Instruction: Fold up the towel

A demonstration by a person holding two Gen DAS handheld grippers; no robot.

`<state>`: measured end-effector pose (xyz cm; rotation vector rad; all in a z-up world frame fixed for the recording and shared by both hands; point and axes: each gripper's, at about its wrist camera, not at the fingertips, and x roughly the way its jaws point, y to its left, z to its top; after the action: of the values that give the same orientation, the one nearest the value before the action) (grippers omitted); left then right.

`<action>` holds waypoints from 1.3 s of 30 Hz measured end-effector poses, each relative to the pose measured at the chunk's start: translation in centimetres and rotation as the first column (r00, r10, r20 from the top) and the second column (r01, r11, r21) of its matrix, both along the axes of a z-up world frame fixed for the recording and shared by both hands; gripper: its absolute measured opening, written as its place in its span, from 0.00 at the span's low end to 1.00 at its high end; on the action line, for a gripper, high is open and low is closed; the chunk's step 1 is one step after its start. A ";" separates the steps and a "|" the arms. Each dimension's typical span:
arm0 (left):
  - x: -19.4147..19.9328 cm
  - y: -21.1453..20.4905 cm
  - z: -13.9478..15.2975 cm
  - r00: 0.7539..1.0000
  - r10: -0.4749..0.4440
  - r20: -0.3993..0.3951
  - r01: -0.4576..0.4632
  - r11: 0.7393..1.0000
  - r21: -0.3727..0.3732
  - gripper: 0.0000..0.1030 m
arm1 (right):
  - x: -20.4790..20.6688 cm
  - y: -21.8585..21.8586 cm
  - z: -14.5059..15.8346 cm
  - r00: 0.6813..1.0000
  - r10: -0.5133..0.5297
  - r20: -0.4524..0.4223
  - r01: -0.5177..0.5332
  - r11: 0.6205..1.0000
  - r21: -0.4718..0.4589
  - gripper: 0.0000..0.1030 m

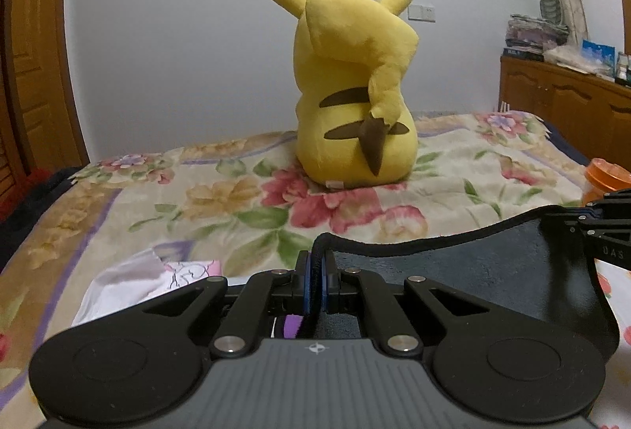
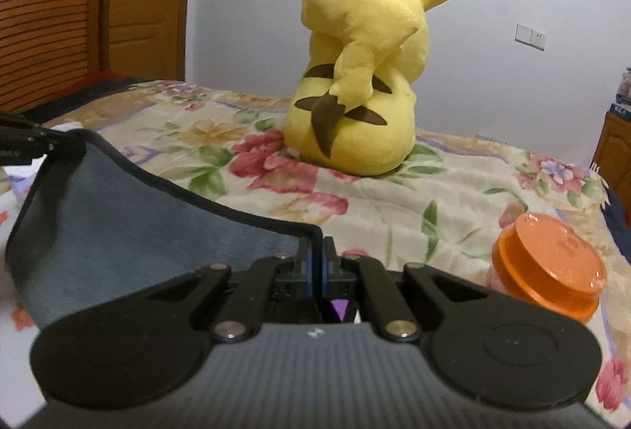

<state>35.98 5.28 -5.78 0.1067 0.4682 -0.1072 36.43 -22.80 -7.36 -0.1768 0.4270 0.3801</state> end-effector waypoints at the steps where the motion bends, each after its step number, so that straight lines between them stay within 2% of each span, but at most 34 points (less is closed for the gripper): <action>1: 0.2 0.0 -0.1 1.000 0.003 0.003 -0.003 1.000 0.002 0.08 | 0.2 0.0 -0.1 1.000 -0.001 0.005 0.001 1.000 0.002 0.05; 8: 1.6 0.0 -1.5 1.000 0.016 0.013 -0.016 1.000 0.018 0.08 | 1.6 0.7 -1.3 1.000 -0.011 0.011 0.012 1.000 -0.020 0.05; 17: 3.9 0.0 -4.8 0.999 0.021 -0.044 -0.019 0.998 0.052 0.08 | 3.8 1.6 -4.1 0.999 -0.023 -0.047 0.021 0.999 -0.043 0.05; 26: 4.8 0.1 -6.2 0.996 0.018 -0.090 -0.014 0.998 0.053 0.10 | 4.3 1.4 -5.1 0.996 -0.041 -0.082 0.037 0.998 -0.051 0.06; 28: 4.6 0.0 -6.2 0.996 0.016 -0.092 -0.011 0.998 0.056 0.14 | 4.3 1.3 -5.1 0.996 -0.046 -0.081 0.042 0.998 -0.055 0.12; 30: 4.4 0.0 -6.1 0.995 0.016 -0.095 -0.011 0.999 0.053 0.24 | 4.1 1.1 -5.0 0.995 -0.048 -0.086 0.043 0.997 -0.056 0.14; 31: 4.3 0.1 -6.0 0.995 0.016 -0.096 -0.012 0.999 0.048 0.27 | 4.0 1.0 -5.0 0.995 -0.050 -0.088 0.045 0.997 -0.058 0.18; 32: 4.1 0.1 -5.9 0.995 0.017 -0.098 -0.013 0.999 0.044 0.31 | 3.8 0.9 -4.9 0.995 -0.051 -0.090 0.046 0.997 -0.057 0.25; 33: 3.8 0.1 -5.8 0.995 0.017 -0.100 -0.012 0.999 0.043 0.33 | 3.5 0.7 -4.8 0.995 -0.050 -0.090 0.046 0.998 -0.051 0.41; 34: 3.6 0.0 -5.6 0.995 0.017 -0.100 -0.013 0.999 0.040 0.34 | 3.3 0.5 -4.6 0.995 -0.050 -0.089 0.046 0.998 -0.041 0.45; 39: 1.7 -0.3 -4.5 0.995 0.003 -0.104 0.001 0.999 0.044 0.45 | 1.1 -0.5 -3.6 0.993 -0.054 -0.103 0.054 0.999 -0.002 0.45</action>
<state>37.67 5.01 -10.30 0.1442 0.5748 -0.1019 37.57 -23.33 -10.92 -0.1448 0.5327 0.3372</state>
